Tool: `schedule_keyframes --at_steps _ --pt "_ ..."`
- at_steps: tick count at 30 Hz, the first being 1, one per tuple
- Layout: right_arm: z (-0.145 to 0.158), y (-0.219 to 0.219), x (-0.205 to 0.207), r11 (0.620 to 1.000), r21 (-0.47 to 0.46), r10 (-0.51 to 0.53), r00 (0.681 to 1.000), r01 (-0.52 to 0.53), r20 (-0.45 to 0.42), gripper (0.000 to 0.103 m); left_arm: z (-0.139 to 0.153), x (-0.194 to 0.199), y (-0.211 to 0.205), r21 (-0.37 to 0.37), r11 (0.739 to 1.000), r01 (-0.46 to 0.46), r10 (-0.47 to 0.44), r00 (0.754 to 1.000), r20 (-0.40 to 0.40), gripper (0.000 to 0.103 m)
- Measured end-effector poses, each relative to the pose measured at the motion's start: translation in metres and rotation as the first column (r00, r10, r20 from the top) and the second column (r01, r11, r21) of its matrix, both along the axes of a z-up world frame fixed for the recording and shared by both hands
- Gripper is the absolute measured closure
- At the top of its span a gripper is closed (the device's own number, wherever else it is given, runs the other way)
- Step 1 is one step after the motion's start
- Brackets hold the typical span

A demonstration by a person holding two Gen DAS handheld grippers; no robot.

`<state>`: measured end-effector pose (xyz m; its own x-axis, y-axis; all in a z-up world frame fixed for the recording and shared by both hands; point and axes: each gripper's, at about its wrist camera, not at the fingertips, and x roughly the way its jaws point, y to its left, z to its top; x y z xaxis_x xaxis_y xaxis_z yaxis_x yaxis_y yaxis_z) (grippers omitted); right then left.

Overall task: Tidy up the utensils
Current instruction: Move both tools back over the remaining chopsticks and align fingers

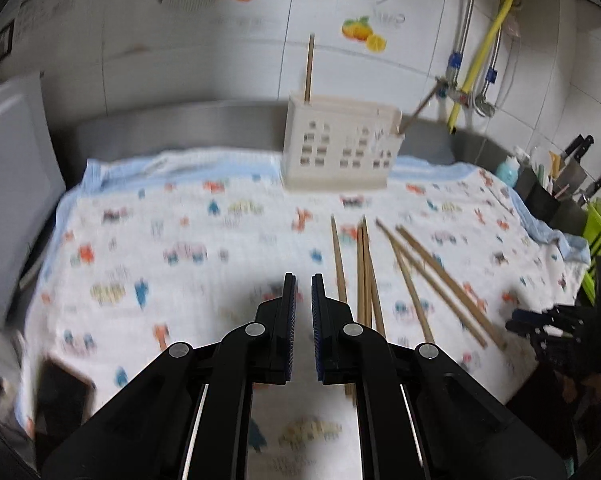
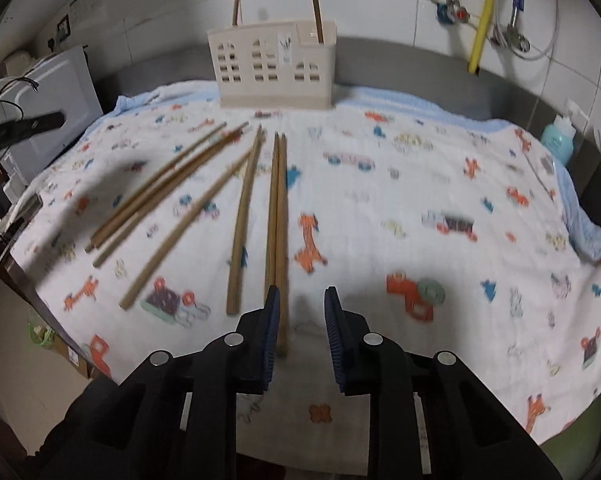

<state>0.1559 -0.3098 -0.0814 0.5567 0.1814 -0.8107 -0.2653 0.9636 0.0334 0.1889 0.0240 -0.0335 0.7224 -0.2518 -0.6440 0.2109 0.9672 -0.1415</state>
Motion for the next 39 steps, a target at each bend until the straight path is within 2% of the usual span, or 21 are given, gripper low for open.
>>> schedule_keyframes --at_steps 5,9,24,30,33,39 --pt "-0.004 0.004 -0.001 1.0 0.02 0.017 1.0 -0.017 -0.008 0.084 -0.025 -0.015 0.002 -0.015 1.0 -0.004 0.003 0.998 -0.055 0.095" --pt "-0.009 0.008 0.0 0.999 -0.022 0.023 1.0 -0.023 -0.011 0.086 -0.038 -0.021 0.004 -0.018 1.0 -0.005 0.003 0.996 -0.086 0.095" --pt "-0.012 0.016 0.001 0.997 -0.051 0.063 0.998 -0.064 -0.013 0.092 -0.065 -0.032 -0.007 -0.022 0.999 0.037 -0.04 0.988 -0.147 0.095" --pt "-0.016 0.012 0.005 0.999 -0.018 0.034 0.999 -0.034 -0.017 0.092 -0.075 -0.032 -0.017 -0.026 0.998 0.064 -0.067 0.983 -0.172 0.095" --pt "-0.018 0.018 0.001 0.996 -0.07 0.062 0.998 -0.062 -0.002 0.092 -0.079 -0.029 -0.025 -0.026 0.996 0.081 -0.085 0.979 -0.183 0.095" --pt "-0.018 0.011 0.005 0.998 -0.035 0.043 0.999 -0.044 -0.012 0.096 -0.082 -0.017 -0.038 -0.03 0.995 0.092 -0.096 0.978 -0.187 0.095"
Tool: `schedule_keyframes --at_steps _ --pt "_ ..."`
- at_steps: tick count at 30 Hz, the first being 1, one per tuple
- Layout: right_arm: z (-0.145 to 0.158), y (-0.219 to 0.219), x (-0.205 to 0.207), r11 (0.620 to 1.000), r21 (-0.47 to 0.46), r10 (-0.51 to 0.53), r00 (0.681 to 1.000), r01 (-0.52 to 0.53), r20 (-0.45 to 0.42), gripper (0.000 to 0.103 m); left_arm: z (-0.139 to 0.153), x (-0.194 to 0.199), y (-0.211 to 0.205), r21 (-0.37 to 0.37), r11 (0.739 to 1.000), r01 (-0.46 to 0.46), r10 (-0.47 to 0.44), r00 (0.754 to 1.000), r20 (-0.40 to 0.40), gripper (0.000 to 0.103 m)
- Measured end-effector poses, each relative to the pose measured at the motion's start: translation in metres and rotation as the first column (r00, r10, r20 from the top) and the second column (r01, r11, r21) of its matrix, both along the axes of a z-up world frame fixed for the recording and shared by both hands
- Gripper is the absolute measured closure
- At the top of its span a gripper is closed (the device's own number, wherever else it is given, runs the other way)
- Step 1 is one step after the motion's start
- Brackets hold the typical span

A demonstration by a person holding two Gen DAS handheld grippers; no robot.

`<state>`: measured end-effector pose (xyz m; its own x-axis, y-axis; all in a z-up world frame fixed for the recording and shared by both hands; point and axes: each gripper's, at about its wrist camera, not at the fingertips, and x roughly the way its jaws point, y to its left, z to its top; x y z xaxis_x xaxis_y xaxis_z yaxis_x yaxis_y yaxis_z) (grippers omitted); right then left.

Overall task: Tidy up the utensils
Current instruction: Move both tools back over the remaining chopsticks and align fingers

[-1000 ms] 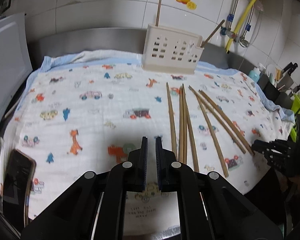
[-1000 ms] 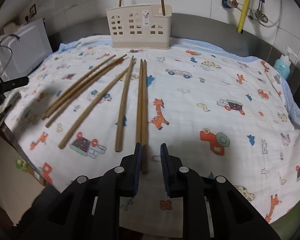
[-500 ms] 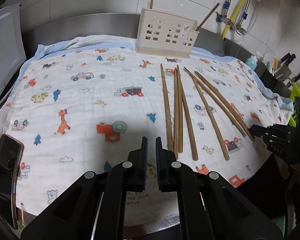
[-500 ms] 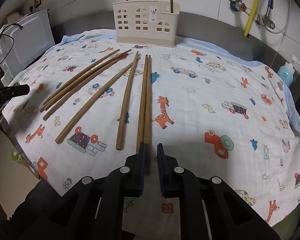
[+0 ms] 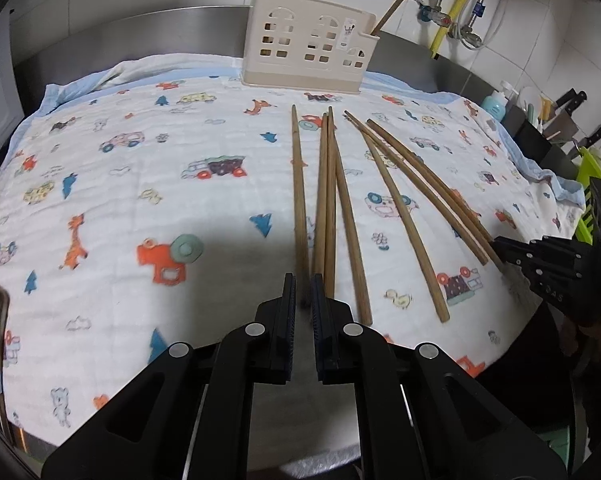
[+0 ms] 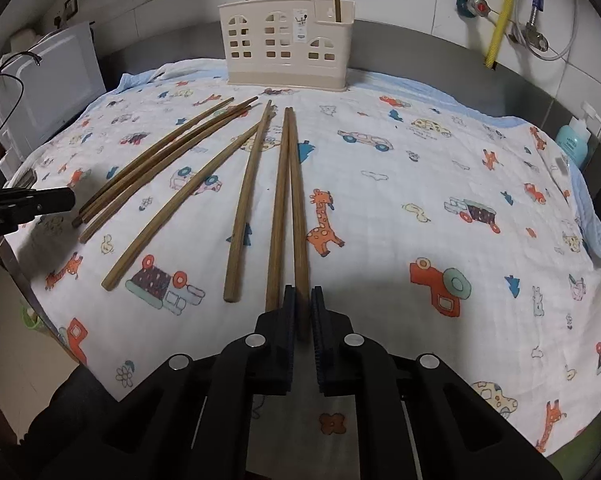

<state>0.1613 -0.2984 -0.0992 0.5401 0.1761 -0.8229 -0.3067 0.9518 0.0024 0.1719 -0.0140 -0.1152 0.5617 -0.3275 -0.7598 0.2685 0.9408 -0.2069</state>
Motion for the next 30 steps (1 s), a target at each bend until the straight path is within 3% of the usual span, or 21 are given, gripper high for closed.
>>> schedule_keyframes --at_steps 18,30 --pt "0.0 0.0 -0.001 1.0 0.01 -0.005 1.0 0.005 0.01 0.095 -0.01 0.029 -0.007 -0.007 1.0 -0.03 0.029 0.999 -0.034 0.095" --pt "0.0 -0.001 -0.002 1.0 0.02 -0.019 1.0 0.019 0.021 0.095 -0.014 0.029 -0.014 0.031 0.998 -0.061 0.061 0.998 -0.026 0.092"
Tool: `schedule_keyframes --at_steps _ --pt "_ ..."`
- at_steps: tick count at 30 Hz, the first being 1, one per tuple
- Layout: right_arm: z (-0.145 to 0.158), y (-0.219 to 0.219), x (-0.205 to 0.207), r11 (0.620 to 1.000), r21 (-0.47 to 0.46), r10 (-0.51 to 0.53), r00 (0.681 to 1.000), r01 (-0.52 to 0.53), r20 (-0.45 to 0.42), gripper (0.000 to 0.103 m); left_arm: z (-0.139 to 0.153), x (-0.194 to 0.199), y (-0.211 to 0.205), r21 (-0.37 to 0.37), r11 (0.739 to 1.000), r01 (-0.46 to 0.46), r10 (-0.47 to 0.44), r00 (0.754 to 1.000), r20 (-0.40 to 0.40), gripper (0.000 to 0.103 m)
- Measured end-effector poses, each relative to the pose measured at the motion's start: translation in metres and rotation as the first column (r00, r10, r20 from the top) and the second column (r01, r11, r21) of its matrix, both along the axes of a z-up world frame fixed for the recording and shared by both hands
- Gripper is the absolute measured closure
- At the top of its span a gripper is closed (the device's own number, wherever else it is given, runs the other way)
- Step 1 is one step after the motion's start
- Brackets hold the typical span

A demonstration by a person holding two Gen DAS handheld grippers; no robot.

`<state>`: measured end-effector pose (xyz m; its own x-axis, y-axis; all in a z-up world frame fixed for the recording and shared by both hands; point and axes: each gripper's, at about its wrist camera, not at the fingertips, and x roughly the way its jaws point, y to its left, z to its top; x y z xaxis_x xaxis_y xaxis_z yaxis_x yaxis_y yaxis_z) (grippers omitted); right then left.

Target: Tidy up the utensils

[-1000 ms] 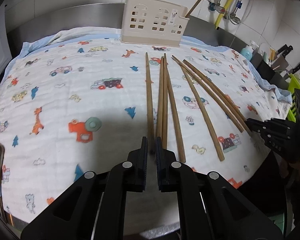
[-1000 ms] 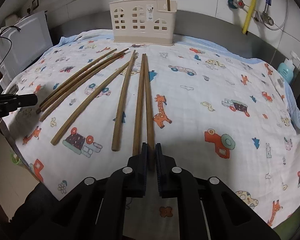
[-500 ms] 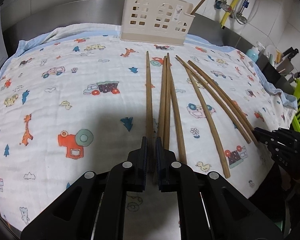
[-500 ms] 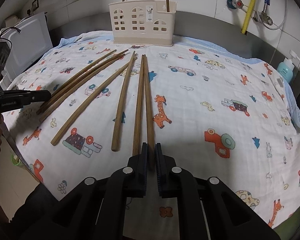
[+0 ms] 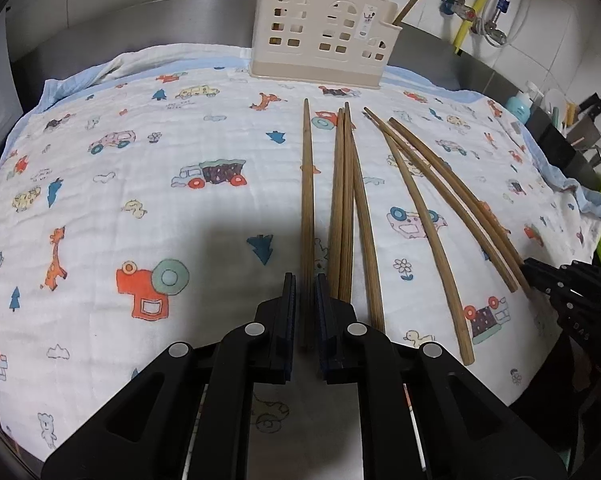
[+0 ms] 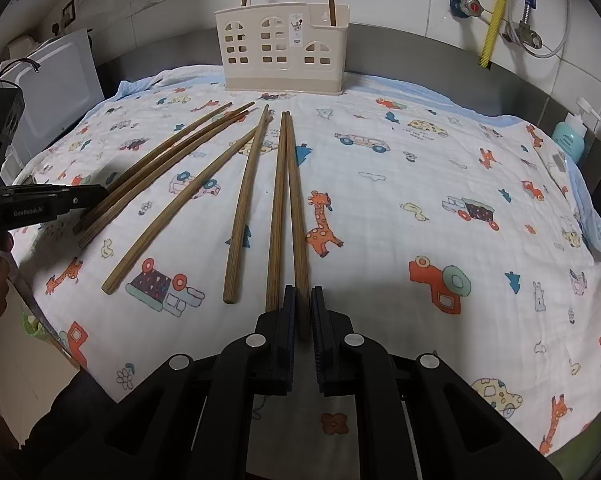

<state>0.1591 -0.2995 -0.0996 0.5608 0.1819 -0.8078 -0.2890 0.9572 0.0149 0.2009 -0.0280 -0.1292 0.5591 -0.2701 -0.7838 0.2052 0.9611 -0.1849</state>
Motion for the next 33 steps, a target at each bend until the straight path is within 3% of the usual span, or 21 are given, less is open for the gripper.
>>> schedule_keyframes --at_steps 4,11,19,25,33 --pt "-0.001 0.001 0.0 1.0 0.0 -0.003 1.0 0.003 0.009 0.095 -0.001 0.001 -0.001 0.001 1.0 -0.007 0.007 1.0 0.008 0.092" --pt "-0.002 -0.001 0.0 1.0 0.012 -0.011 1.0 0.011 0.016 0.095 0.0 -0.001 -0.013 0.089 0.996 0.006 -0.01 0.999 0.039 0.097" --pt "0.002 -0.002 -0.003 1.0 0.018 -0.015 0.999 0.015 0.028 0.096 0.014 -0.004 -0.005 0.062 0.998 0.01 -0.014 0.998 0.064 0.097" --pt "0.03 -0.005 -0.008 0.999 0.03 -0.019 0.996 0.016 0.086 0.096 0.04 -0.01 0.002 0.038 0.999 0.004 -0.009 0.993 0.12 0.097" --pt "0.091 -0.005 0.001 0.998 0.058 -0.005 0.978 -0.007 0.208 0.096 0.078 -0.01 0.01 0.022 1.0 0.006 -0.01 0.975 0.221 0.097"
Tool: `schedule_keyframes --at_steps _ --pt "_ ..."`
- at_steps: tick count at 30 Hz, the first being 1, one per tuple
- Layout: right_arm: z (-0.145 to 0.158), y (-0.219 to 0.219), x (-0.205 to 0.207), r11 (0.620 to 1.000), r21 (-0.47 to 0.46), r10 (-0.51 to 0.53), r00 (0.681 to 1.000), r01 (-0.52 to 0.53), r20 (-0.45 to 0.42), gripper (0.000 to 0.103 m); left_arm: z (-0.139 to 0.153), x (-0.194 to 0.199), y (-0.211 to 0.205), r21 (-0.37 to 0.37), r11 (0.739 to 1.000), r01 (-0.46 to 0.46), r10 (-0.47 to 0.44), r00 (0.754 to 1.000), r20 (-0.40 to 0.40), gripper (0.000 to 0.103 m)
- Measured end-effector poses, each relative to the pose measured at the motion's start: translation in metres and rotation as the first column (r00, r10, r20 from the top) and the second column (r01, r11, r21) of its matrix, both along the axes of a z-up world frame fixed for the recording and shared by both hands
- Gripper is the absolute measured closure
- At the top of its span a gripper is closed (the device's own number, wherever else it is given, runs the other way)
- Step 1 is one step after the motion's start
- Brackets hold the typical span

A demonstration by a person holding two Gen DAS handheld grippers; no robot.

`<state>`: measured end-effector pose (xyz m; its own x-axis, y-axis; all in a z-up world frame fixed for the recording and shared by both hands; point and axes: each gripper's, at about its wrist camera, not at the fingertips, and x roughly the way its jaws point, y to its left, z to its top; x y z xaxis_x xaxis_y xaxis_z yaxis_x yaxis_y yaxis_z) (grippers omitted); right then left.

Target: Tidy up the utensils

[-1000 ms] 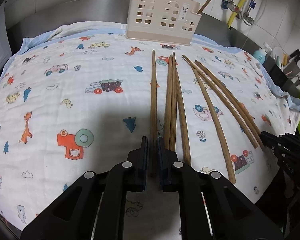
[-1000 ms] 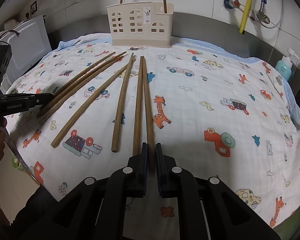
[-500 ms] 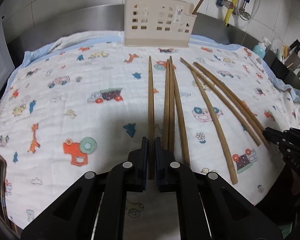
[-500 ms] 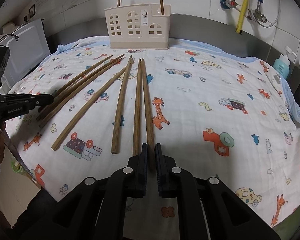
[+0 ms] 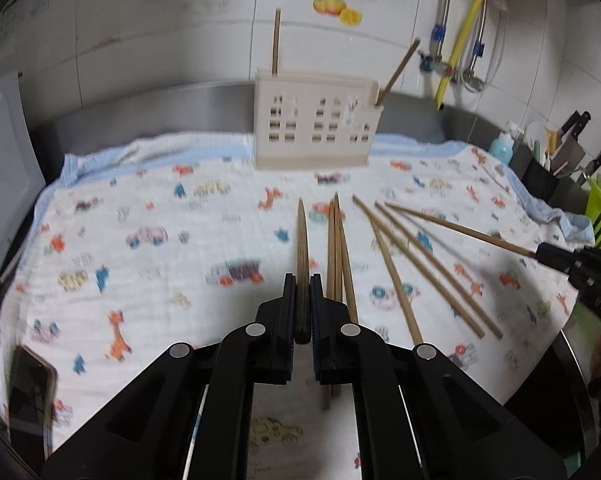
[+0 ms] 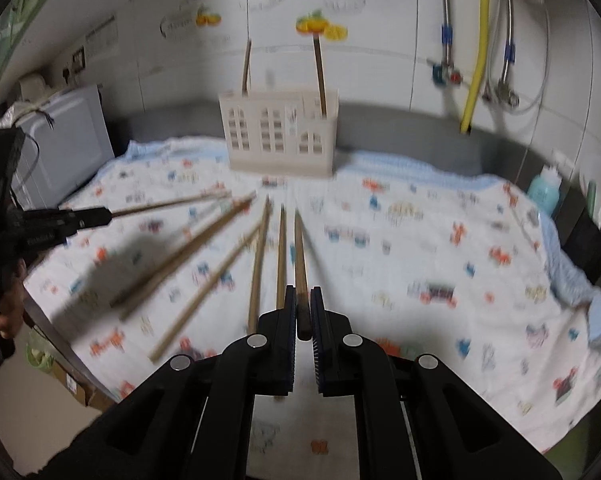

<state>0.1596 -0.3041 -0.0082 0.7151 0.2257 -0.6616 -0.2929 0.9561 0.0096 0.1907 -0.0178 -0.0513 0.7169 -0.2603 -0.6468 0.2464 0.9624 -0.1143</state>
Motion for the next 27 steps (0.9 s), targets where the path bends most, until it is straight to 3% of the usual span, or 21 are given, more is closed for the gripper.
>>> schedule_keyframes --at_steps 8,17,27 --pt "0.051 0.011 0.03 0.999 -0.015 0.041 0.996 -0.04 0.076 0.096 0.032 0.013 0.003 -0.008 1.0 0.013 -0.013 0.997 0.07 0.097" --pt "0.101 0.019 0.08 0.998 -0.024 0.067 0.993 -0.065 0.096 0.096 0.058 0.037 0.004 -0.02 0.999 0.041 -0.039 0.995 0.093 0.097" --pt "0.162 0.025 0.149 0.999 -0.043 0.038 0.986 -0.032 0.163 0.096 0.087 0.066 -0.006 0.026 0.997 0.07 -0.073 0.988 0.137 0.097"
